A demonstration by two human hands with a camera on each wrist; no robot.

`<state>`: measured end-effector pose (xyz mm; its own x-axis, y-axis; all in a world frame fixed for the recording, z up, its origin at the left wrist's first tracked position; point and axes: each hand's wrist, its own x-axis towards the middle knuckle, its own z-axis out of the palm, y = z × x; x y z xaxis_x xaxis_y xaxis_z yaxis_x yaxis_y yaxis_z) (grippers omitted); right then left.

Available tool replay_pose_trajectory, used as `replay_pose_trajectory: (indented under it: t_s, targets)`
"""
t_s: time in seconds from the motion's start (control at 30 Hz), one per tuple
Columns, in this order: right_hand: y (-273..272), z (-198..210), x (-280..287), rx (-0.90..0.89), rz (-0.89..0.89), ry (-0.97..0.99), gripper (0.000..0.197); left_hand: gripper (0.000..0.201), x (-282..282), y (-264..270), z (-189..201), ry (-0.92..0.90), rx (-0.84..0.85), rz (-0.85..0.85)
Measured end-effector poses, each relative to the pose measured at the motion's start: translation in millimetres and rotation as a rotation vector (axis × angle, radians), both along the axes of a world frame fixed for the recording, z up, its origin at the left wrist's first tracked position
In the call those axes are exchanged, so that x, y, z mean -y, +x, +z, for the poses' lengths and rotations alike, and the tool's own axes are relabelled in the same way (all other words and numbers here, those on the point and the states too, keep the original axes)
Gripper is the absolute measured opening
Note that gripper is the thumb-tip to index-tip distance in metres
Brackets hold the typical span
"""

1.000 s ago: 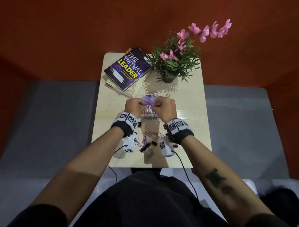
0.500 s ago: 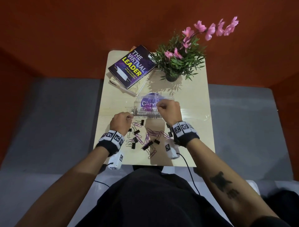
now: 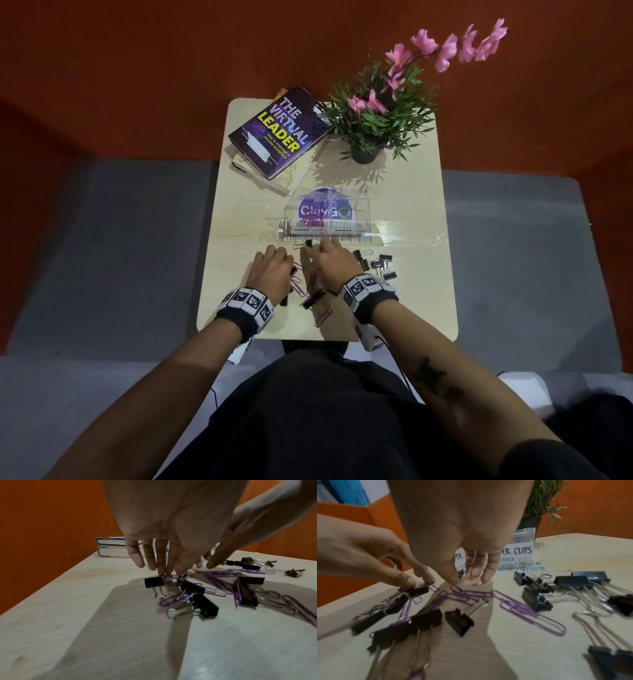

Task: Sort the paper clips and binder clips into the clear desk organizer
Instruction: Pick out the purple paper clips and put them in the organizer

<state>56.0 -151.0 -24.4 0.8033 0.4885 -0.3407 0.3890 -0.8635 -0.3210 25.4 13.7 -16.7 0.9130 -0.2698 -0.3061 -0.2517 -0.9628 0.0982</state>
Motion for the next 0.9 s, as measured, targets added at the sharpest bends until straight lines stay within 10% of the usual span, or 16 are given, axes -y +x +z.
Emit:
replay_pose_trajectory:
  t_s: [0.9]
  targets:
    - [-33,4,11,0.116,0.306,0.083,0.015,0.028,-33,-45,0,-0.113,0.071,-0.234]
